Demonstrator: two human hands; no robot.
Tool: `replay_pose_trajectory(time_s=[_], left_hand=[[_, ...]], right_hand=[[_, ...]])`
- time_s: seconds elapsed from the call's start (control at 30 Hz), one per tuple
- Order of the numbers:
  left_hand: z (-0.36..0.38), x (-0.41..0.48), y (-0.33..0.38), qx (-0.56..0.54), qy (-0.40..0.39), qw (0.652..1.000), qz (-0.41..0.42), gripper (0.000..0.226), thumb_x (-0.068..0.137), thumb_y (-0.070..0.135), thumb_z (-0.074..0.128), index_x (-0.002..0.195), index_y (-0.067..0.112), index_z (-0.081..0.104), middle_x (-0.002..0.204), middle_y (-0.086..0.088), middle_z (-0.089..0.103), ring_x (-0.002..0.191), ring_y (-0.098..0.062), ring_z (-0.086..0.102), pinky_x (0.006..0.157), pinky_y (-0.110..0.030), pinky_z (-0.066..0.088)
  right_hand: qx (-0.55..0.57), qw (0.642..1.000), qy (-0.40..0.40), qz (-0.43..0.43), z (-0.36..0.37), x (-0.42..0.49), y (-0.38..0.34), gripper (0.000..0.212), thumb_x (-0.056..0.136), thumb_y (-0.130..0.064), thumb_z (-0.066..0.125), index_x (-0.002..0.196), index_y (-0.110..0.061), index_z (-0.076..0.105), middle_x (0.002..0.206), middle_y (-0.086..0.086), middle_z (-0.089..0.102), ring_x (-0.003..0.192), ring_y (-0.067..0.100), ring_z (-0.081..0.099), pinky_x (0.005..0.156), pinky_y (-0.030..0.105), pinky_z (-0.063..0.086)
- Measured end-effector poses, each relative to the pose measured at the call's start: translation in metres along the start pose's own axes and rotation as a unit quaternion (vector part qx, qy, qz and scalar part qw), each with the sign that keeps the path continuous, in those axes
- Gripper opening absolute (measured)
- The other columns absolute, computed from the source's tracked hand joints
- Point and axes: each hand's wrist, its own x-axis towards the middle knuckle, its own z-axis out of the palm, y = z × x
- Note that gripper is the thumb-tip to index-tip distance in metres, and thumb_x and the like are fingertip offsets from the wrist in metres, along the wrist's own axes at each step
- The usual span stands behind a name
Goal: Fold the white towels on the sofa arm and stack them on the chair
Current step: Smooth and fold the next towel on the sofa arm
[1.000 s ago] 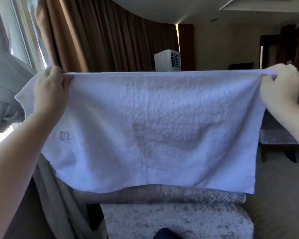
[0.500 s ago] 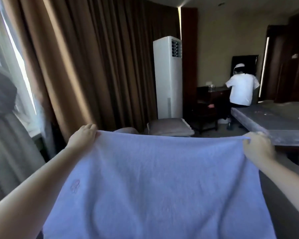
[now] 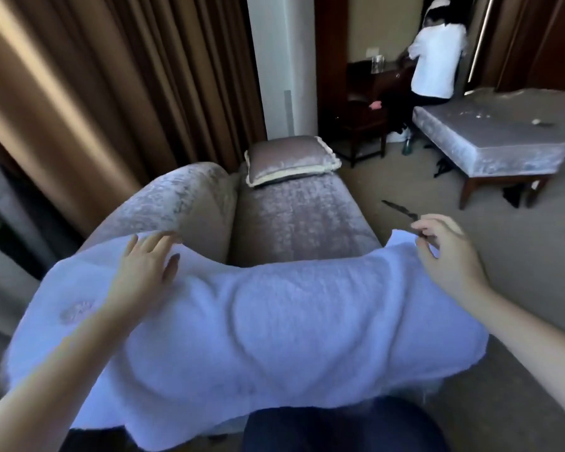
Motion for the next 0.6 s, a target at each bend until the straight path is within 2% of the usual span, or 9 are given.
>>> replay_pose_trajectory(time_s=[0.07, 0.1, 0.17, 0.23, 0.33, 0.43, 0.5, 0.6], left_hand=[[-0.006, -0.036, 0.041, -0.054, 0.045, 0.995, 0.068, 0.028, 0.091, 0.024, 0.047, 0.106, 0.009, 0.065, 0.117, -0.008, 0.062, 0.101, -0.032, 0.057, 0.091, -0.044, 0.04], [-0.007, -0.055, 0.063, -0.074, 0.062, 0.99, 0.1, 0.024, 0.09, 0.021, 0.049, 0.102, 0.008, 0.065, 0.113, -0.007, 0.063, 0.099, -0.031, 0.056, 0.086, -0.042, 0.041], [-0.004, -0.09, 0.106, -0.098, 0.089, 0.98, 0.148, 0.015, 0.089, 0.016, 0.054, 0.097, 0.008, 0.063, 0.108, -0.007, 0.063, 0.096, -0.028, 0.055, 0.083, -0.038, 0.04], [0.008, -0.123, 0.142, -0.103, 0.114, 0.971, 0.185, 0.008, 0.09, 0.015, 0.055, 0.096, 0.01, 0.06, 0.103, -0.006, 0.064, 0.092, -0.026, 0.055, 0.083, -0.035, 0.039], [0.042, -0.17, 0.179, -0.084, 0.119, 0.967, 0.21, 0.006, 0.091, 0.018, 0.059, 0.092, 0.013, 0.058, 0.097, -0.005, 0.06, 0.083, -0.026, 0.053, 0.078, -0.038, 0.04], [0.081, -0.204, 0.198, -0.022, 0.093, 0.975, 0.203, 0.019, 0.087, 0.023, 0.063, 0.099, 0.013, 0.052, 0.086, -0.005, 0.054, 0.076, -0.026, 0.044, 0.074, -0.04, 0.037], [0.098, -0.212, 0.204, 0.016, 0.077, 0.977, 0.198, 0.025, 0.083, 0.016, 0.063, 0.105, 0.01, 0.051, 0.087, -0.007, 0.046, 0.074, -0.027, 0.039, 0.072, -0.041, 0.034], [0.105, -0.204, 0.209, 0.064, 0.052, 0.979, 0.188, 0.029, 0.076, 0.001, 0.043, 0.104, 0.008, 0.05, 0.089, -0.008, 0.036, 0.071, -0.026, 0.033, 0.07, -0.04, 0.031]], right_hand=[[-0.006, 0.998, 0.023, -0.062, -0.009, -0.042, -0.003, 0.023, 0.089, -0.002, 0.049, 0.105, -0.004, 0.065, 0.118, 0.007, 0.057, 0.104, 0.018, 0.054, 0.089, 0.022, 0.038], [-0.017, 0.994, 0.035, -0.099, -0.011, -0.064, -0.002, 0.023, 0.087, -0.005, 0.048, 0.102, -0.004, 0.066, 0.114, 0.007, 0.058, 0.103, 0.019, 0.054, 0.089, 0.024, 0.039], [-0.043, 0.984, 0.046, -0.165, -0.013, -0.108, 0.001, 0.023, 0.089, -0.01, 0.047, 0.096, -0.005, 0.068, 0.106, 0.006, 0.061, 0.099, 0.021, 0.056, 0.088, 0.031, 0.042], [-0.06, 0.977, 0.044, -0.2, -0.007, -0.152, 0.007, 0.021, 0.09, -0.01, 0.049, 0.091, -0.006, 0.069, 0.102, 0.001, 0.06, 0.092, 0.02, 0.057, 0.085, 0.03, 0.042], [-0.072, 0.977, 0.014, -0.199, 0.005, -0.205, 0.016, 0.016, 0.088, -0.01, 0.051, 0.088, -0.01, 0.066, 0.095, 0.002, 0.061, 0.083, 0.024, 0.059, 0.077, 0.034, 0.046], [-0.096, 0.978, -0.02, -0.185, 0.017, -0.238, 0.022, 0.015, 0.087, -0.011, 0.052, 0.085, -0.01, 0.067, 0.091, 0.001, 0.061, 0.08, 0.025, 0.06, 0.077, 0.033, 0.045], [-0.1, 0.98, -0.027, -0.17, 0.023, -0.249, 0.018, 0.014, 0.087, -0.014, 0.053, 0.085, -0.012, 0.066, 0.089, -0.001, 0.06, 0.079, 0.024, 0.06, 0.076, 0.033, 0.045], [-0.098, 0.983, -0.021, -0.155, 0.029, -0.258, 0.01, 0.01, 0.086, -0.015, 0.055, 0.085, -0.014, 0.065, 0.088, -0.002, 0.058, 0.08, 0.021, 0.057, 0.075, 0.032, 0.044]])
